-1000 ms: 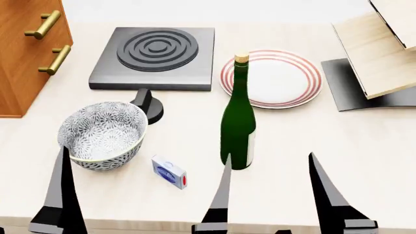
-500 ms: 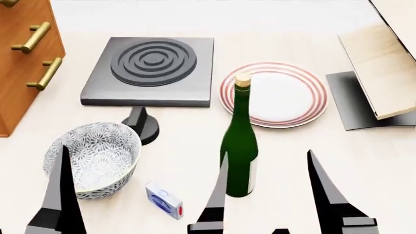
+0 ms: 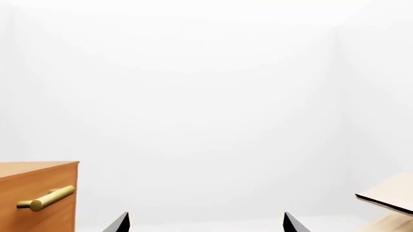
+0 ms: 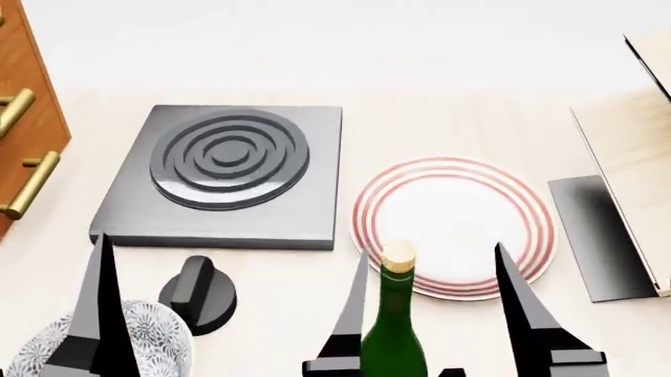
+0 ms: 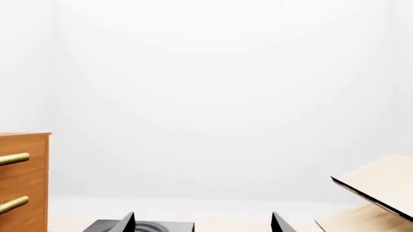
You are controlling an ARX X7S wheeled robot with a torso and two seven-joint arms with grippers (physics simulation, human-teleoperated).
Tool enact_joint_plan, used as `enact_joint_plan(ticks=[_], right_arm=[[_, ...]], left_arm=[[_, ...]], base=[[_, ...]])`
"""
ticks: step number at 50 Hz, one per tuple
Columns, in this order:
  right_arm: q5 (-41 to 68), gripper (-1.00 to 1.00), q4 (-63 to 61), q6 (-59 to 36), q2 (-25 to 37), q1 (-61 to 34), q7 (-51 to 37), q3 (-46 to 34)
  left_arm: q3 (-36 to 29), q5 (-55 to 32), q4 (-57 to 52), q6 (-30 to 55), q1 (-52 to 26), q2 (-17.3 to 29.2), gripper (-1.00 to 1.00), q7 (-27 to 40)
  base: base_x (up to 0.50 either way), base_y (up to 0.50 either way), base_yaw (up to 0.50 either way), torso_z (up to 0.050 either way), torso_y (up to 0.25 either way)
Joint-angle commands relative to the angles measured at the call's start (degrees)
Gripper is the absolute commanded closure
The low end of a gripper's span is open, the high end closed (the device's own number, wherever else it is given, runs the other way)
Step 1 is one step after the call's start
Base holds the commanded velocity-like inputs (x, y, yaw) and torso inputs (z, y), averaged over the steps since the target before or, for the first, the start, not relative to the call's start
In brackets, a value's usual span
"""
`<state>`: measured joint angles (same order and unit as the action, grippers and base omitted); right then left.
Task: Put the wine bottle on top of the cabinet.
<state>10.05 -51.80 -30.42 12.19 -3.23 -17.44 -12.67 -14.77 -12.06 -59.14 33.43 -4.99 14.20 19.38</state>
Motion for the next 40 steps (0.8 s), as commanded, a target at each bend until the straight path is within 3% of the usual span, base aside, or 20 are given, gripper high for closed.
enact_joint_plan(ticks=[1, 22, 40], right_arm=[[-1.27, -1.0, 0.67, 0.65, 0.18, -0.38, -1.87, -0.13], [-1.0, -1.0, 1.31, 3.05, 1.19, 0.33, -2.29, -0.81], [-1.07, -1.0, 1.4, 2.65, 2.02, 0.05, -2.62, -1.88]], left_arm=[[-0.5, -1.08, -0.22, 0.09, -0.47, 1.02, -1.0, 1.42], [-1.29, -2.45, 0.57, -1.45, -0.68, 2.86, -1.0, 3.27], [-2.0, -3.12, 0.67, -1.61, -1.06, 3.73, -1.0, 4.49]], base=[[0.0, 0.0, 0.0, 0.0, 0.015], [0.0, 0.02, 0.0, 0.0, 0.0], [0.0, 0.5, 0.0, 0.0, 0.0]])
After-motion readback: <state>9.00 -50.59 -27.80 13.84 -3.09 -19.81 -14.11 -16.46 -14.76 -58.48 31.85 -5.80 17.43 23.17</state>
